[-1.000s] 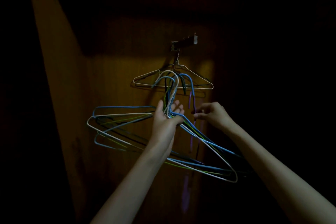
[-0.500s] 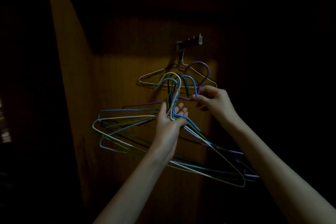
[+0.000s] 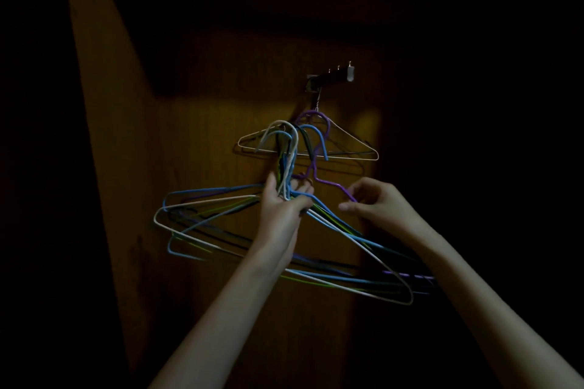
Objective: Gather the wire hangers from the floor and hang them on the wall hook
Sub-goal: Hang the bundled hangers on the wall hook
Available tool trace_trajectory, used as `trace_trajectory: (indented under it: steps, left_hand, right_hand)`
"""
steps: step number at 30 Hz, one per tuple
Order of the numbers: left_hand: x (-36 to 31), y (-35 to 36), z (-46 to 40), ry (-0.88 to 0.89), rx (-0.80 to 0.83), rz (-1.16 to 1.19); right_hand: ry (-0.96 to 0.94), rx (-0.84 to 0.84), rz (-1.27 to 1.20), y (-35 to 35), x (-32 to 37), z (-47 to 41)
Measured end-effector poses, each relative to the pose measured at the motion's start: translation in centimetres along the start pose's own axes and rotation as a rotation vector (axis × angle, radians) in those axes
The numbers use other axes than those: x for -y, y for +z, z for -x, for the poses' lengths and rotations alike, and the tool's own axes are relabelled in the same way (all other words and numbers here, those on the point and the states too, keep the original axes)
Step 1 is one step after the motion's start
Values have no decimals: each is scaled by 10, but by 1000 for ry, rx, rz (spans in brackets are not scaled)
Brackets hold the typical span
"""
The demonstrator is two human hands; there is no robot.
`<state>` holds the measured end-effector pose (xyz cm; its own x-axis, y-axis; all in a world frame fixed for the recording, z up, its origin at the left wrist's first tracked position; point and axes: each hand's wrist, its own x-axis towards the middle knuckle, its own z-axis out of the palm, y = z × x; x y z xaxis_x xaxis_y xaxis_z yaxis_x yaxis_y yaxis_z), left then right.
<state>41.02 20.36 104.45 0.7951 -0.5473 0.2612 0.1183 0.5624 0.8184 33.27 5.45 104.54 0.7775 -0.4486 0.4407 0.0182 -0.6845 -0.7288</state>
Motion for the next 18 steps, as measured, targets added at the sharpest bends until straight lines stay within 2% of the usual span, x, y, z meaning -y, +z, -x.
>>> trace_trajectory:
  steps: [4, 8, 18]
  left_hand:
    - [-5, 0, -19, 42, -7, -19]
    - [-3, 6, -30, 62, 38, -55]
    - [-4, 14, -68, 129, 45, -27]
  right_hand:
    - [-6, -122, 15, -18, -17, 0]
    - [-110, -283, 38, -22, -19, -6]
    - [-203, -632, 37, -45, -31, -39]
